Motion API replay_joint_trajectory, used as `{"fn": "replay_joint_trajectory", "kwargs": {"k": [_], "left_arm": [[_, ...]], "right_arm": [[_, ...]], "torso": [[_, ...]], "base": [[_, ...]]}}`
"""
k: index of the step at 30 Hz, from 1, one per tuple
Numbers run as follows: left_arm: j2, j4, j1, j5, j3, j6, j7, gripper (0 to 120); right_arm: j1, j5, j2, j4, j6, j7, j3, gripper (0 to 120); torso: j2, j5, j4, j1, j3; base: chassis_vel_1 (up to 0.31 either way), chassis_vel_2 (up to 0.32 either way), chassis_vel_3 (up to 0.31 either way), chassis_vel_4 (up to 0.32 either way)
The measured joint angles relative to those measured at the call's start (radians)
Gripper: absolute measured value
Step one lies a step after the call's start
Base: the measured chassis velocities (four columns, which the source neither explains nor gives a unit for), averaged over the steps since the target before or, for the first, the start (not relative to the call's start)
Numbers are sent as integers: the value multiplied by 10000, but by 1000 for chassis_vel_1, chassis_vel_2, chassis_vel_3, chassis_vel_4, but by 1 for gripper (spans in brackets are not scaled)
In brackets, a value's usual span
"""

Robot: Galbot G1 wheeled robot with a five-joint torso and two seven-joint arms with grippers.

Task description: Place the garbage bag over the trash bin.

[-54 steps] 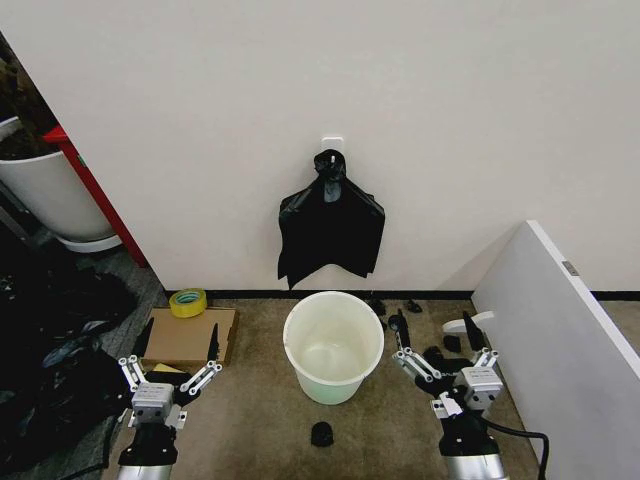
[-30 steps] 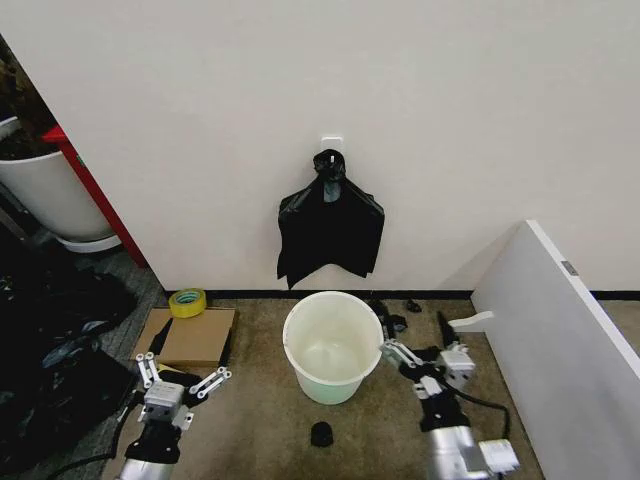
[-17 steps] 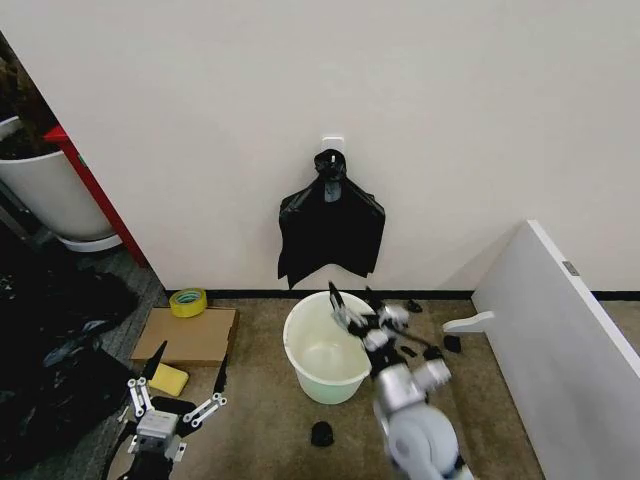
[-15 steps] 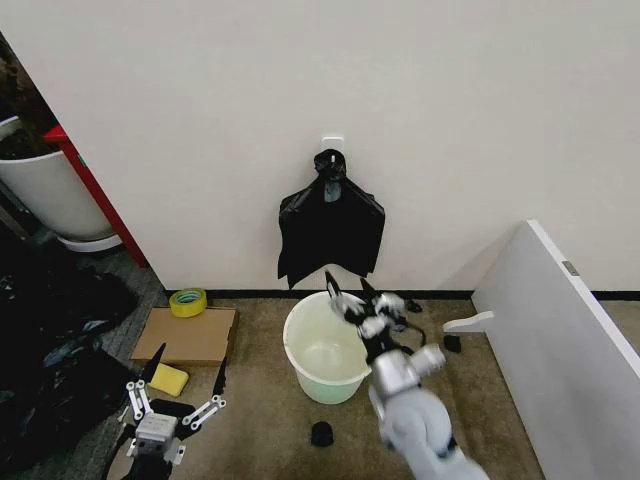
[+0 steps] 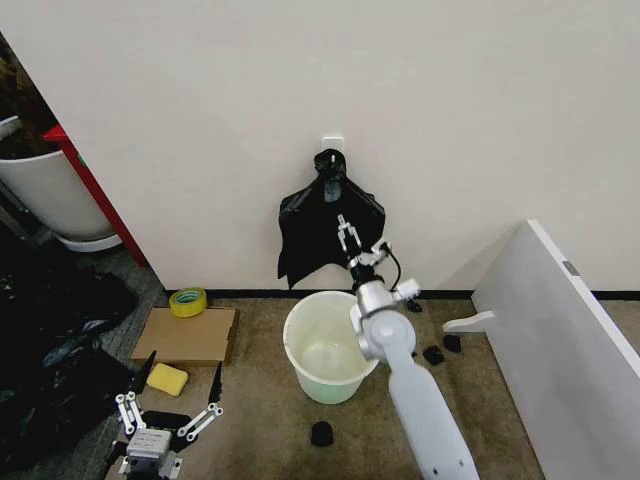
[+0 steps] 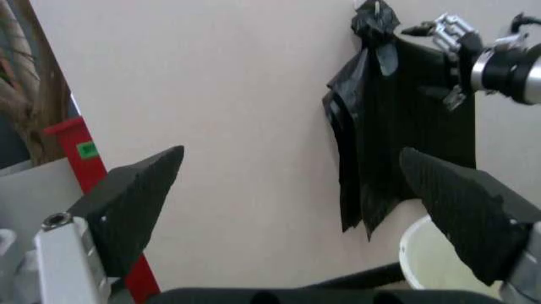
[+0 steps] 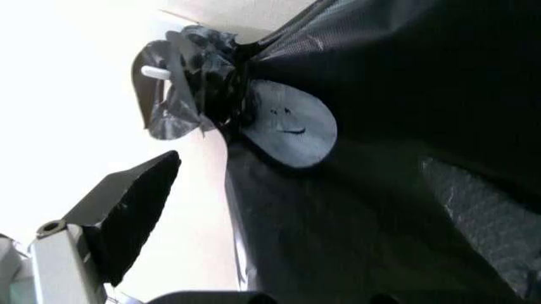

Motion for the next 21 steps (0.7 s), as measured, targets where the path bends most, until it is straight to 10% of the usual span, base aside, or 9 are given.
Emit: {"fn": "replay_joint_trajectory", "kwargs": {"k": [12,21], "left_arm": [[75,-514,-427,-587,-47,427,138,100],[22,-588,-488,-644,-12,465,138,100]], "right_arm": [[1126,-251,75,-1493,-150,-895,116,100],[1350,-656,103,-1873,-257,-1282,48,71]], "torso": [[0,1,-2,0,0],[0,1,0,0,-1]], "base": [[0,0,0,0],[0,0,0,0]]}}
